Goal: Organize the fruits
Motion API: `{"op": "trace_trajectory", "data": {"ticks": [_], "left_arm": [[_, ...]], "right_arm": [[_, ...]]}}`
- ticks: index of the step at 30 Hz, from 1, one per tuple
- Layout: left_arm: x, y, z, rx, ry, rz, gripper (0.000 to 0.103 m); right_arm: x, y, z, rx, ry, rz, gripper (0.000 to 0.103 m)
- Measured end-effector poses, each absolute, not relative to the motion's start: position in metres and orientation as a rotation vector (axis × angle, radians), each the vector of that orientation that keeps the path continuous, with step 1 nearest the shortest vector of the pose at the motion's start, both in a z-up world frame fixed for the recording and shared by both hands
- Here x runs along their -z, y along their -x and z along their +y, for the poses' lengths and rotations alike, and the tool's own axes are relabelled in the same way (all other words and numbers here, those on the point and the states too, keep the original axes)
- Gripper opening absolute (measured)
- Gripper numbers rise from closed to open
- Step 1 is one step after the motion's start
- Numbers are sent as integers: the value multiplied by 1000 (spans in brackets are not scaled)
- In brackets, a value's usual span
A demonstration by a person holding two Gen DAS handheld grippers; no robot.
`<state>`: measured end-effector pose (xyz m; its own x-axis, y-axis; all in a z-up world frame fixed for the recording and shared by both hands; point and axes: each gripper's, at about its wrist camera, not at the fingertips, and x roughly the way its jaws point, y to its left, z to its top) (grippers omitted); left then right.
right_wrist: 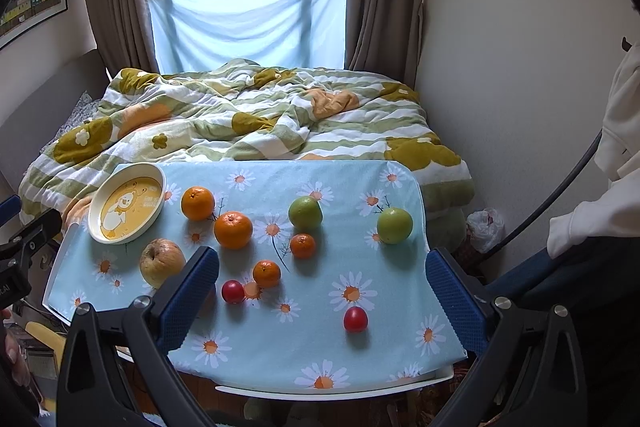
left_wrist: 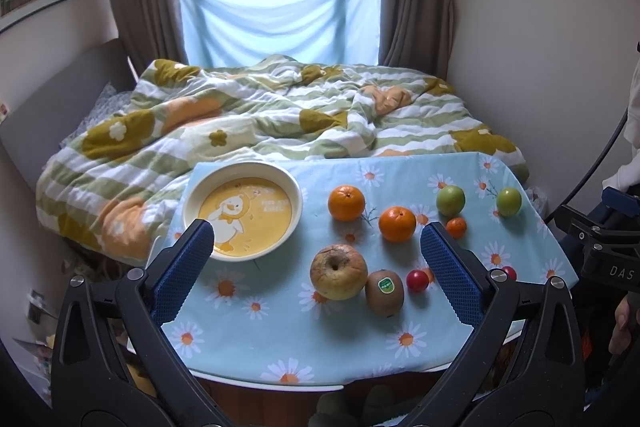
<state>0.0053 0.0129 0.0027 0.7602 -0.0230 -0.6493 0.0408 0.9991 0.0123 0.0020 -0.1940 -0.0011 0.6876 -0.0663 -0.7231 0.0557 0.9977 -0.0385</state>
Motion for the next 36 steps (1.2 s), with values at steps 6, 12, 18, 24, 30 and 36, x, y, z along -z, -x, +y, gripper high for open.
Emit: {"op": "trace_trajectory", "data": {"ticks": [6, 12, 18, 24, 30, 36], "left_arm": [[-3, -9, 14, 49, -18, 716, 103], [12, -23, 21, 101, 27, 778, 103], [51, -38, 24, 151, 39, 865, 103], [96, -51, 22, 138, 67, 944, 103], [133, -63, 18, 79, 146, 999, 103], [155, -75, 14, 17, 210, 1004, 103]], "right_arm": [[-5, 0, -192, 65, 13, 811, 103], [17, -5, -187, 64, -2, 843, 103], [31, -14, -189, 84, -7, 902, 103], [61, -28, -191, 64, -26, 945, 103], [98, -46, -190, -19, 12, 991, 103], [133, -63, -188, -111, 71, 1030, 103]]}}
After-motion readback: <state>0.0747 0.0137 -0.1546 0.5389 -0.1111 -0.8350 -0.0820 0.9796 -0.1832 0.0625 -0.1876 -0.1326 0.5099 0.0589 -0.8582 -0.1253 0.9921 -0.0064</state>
